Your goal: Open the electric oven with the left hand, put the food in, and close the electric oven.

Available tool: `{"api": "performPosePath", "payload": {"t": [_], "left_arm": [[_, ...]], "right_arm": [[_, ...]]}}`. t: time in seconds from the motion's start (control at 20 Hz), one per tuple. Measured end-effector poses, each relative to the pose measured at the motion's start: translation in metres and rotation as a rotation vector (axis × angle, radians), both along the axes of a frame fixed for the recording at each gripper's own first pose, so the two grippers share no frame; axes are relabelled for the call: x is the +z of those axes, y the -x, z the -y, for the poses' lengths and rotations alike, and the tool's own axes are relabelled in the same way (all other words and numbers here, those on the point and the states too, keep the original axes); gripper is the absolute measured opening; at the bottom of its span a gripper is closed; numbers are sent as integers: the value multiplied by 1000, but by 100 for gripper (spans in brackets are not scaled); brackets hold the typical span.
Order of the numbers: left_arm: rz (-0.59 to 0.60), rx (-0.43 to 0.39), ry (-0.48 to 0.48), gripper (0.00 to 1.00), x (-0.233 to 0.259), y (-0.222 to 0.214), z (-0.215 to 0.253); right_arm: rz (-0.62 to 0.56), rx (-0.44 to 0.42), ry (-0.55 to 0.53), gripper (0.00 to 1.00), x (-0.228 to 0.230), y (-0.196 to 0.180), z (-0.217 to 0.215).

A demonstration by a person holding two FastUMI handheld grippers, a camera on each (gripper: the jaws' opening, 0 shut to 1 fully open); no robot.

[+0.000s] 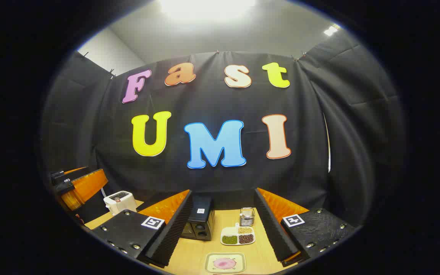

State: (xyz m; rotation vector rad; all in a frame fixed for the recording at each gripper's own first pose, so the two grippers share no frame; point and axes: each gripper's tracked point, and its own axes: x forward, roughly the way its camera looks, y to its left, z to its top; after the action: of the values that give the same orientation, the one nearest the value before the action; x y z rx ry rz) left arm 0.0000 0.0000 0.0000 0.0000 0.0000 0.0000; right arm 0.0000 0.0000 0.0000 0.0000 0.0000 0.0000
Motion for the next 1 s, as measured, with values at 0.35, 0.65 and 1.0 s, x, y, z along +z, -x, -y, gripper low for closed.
{"api": "performPosePath", "payload": {"t": [0.35, 0.65, 1.0], "left_arm": [[-8, -2, -13, 97, -2, -6, 0], [-38, -9, 9, 97, -19, -20, -7], [-149, -5, 25, 91, -78, -64, -14]], "right_arm": [[-4, -11, -16, 97, -3, 0, 1], [-11, -27, -17, 97, -8, -6, 1], [-37, -8, -1, 97, -19, -19, -6]]}}
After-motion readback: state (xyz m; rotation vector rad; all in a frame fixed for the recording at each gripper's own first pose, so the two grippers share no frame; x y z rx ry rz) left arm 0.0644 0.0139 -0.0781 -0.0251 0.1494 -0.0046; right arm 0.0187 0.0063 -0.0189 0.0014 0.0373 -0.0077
